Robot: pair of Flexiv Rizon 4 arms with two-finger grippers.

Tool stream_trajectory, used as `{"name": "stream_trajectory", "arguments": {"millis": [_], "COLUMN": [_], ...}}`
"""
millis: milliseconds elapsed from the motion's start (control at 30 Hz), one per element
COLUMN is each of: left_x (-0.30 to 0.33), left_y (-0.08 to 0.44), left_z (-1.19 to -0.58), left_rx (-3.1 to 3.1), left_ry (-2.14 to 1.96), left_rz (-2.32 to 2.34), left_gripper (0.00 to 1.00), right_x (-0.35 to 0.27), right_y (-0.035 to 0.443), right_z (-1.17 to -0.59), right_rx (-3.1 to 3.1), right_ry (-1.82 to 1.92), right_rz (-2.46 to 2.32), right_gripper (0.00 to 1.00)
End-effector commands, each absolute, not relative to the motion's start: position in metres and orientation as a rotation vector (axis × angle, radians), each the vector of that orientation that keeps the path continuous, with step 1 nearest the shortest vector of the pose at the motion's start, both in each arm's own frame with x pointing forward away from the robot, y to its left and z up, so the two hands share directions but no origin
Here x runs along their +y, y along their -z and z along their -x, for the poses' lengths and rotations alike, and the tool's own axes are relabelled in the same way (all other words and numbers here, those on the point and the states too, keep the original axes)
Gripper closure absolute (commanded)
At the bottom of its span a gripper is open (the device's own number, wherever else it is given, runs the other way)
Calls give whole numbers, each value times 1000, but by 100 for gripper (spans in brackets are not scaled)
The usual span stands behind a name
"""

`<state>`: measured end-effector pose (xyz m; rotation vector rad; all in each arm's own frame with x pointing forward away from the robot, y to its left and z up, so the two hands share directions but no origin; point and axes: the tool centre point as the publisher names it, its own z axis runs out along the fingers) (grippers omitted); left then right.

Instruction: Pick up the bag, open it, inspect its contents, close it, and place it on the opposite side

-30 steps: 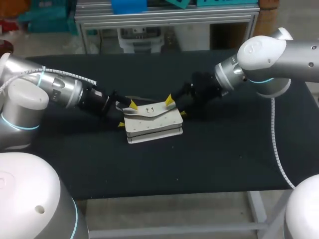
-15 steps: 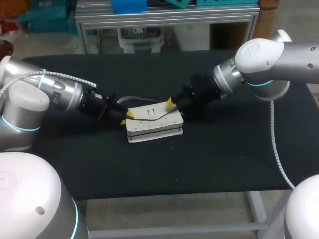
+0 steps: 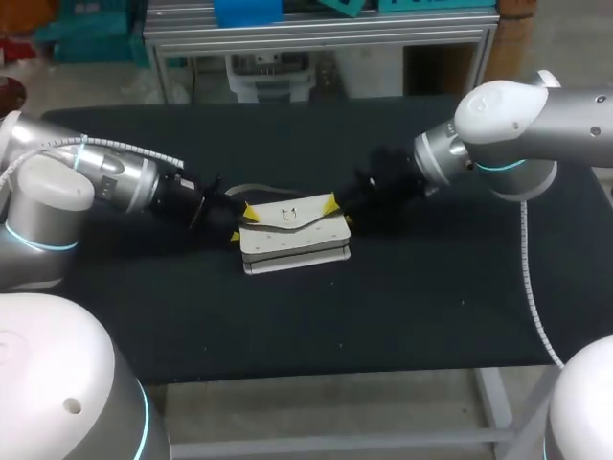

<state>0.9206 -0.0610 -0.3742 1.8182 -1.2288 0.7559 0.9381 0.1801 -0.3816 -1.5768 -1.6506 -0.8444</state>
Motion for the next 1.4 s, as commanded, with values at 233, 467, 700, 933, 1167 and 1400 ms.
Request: {"name": "stream_trajectory", "arguments": {"millis": [233,467,700,933,1167,1400], "left_x": [-65,-73,-71,-67,-66,-65], "left_y": [365,372,390,374,357,361], "left_z": [-911,-916,-918,-910,-901,-904], "left_rx": [-1277,-1314,-1314,-1349,-1401,-1358], "left_ry": [-934,-945,-892,-927,-971,-960], "left_rz": [-1803,-1799,-1822,-1793,-1779,-1783], "left_gripper": [80,95,100,27,23,39], "right_x": [187,188,189,187,184,185], "right_y": [376,380,389,381,368,370], "right_z": [-937,-937,-933,-932,-932,-931], "right_rx": [-1648,-1640,-1643,-1662,-1683,-1683], "right_ry": [895,898,871,875,911,918], "right_rz": [1568,1564,1560,1561,1570,1569], "right_gripper": [28,84,100,60,0,0]}}
